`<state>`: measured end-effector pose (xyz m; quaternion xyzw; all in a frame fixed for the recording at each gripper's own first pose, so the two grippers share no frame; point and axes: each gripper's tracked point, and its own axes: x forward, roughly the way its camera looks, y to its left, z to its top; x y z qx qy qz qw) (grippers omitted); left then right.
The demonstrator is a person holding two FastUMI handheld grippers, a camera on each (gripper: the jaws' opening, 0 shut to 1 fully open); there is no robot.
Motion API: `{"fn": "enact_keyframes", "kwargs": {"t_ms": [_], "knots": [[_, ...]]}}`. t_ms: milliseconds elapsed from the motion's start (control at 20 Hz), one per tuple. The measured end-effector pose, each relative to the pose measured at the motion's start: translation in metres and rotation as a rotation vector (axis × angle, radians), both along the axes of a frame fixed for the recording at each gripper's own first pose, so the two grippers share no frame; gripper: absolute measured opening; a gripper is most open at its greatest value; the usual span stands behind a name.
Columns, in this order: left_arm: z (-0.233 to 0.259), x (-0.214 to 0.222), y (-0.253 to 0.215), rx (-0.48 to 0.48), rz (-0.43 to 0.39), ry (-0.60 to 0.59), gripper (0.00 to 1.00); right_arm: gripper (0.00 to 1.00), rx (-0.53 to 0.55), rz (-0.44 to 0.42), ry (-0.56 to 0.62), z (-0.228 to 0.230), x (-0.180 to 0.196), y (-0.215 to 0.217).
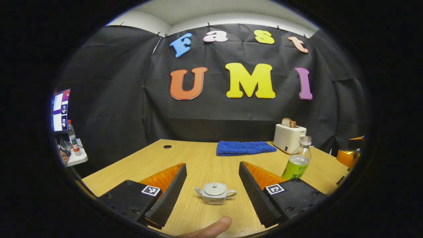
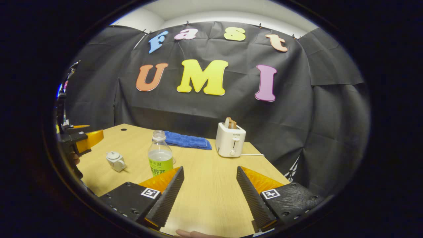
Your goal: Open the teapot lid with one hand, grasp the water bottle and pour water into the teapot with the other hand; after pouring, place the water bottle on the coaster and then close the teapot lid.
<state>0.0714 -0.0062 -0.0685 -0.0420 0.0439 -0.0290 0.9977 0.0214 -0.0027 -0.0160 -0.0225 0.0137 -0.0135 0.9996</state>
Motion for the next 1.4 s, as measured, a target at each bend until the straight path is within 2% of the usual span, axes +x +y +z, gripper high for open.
{"fn": "enact_keyframes", "kwargs": {"t_ms": [150,250,350,450,500,600,650,800,850,1000,1050,1150,1300,1350,1400], "knots": [[-0.018,0.028,0.001,-0.001,0.009,-0.017,1.0,0.95,0.006,0.002,0.024,-0.008,0.007,0.0],[-0.044,0.046,-0.009,0.018,-0.017,0.029,0.99,0.95,0.01,-0.005,0.034,-0.011,0.011,-0.003],[-0.066,0.055,-0.011,0.026,-0.026,0.091,0.99,0.95,0.01,-0.012,0.035,-0.012,0.013,-0.005],[-0.074,0.052,-0.015,-0.007,-0.043,0.111,0.97,0.98,0.019,-0.02,0.035,-0.012,0.015,-0.007],[-0.074,0.052,-0.019,-0.025,-0.057,0.109,0.96,0.95,0.024,-0.019,0.038,-0.014,0.016,-0.006],[-0.075,0.053,-0.025,-0.027,-0.082,0.086,0.88,0.95,0.028,-0.019,0.05,-0.019,0.019,-0.005],[-0.077,0.055,-0.026,-0.014,-0.094,0.072,0.79,0.95,0.027,-0.017,0.058,-0.021,0.021,-0.003],[-0.081,0.056,-0.029,0.046,-0.101,0.073,0.63,0.98,0.014,-0.009,0.066,-0.024,0.021,0.002],[-0.082,0.056,-0.027,0.065,-0.097,0.071,0.54,0.96,0.01,-0.009,0.065,-0.023,0.02,0.002],[-0.079,0.059,-0.029,0.092,-0.1,0.048,0.46,0.93,0.004,-0.005,0.06,-0.023,0.019,0.006],[-0.08,0.061,-0.026,0.081,-0.092,0.054,0.39,0.98,0.003,-0.002,0.06,-0.023,0.019,0.008],[-0.08,0.062,-0.024,0.053,-0.095,0.049,0.3,0.95,0.0,0.0,0.067,-0.027,0.02,0.01],[-0.081,0.063,-0.02,0.062,-0.074,0.05,0.27,0.95,-0.002,0.002,0.078,-0.031,0.022,0.012],[-0.079,0.062,-0.02,0.059,-0.075,0.05,0.18,0.93,-0.005,0.002,0.079,-0.031,0.022,0.013],[-0.08,0.062,-0.021,0.061,-0.076,0.05,0.14,0.95,-0.007,-0.002,0.079,-0.032,0.022,0.012]]}}
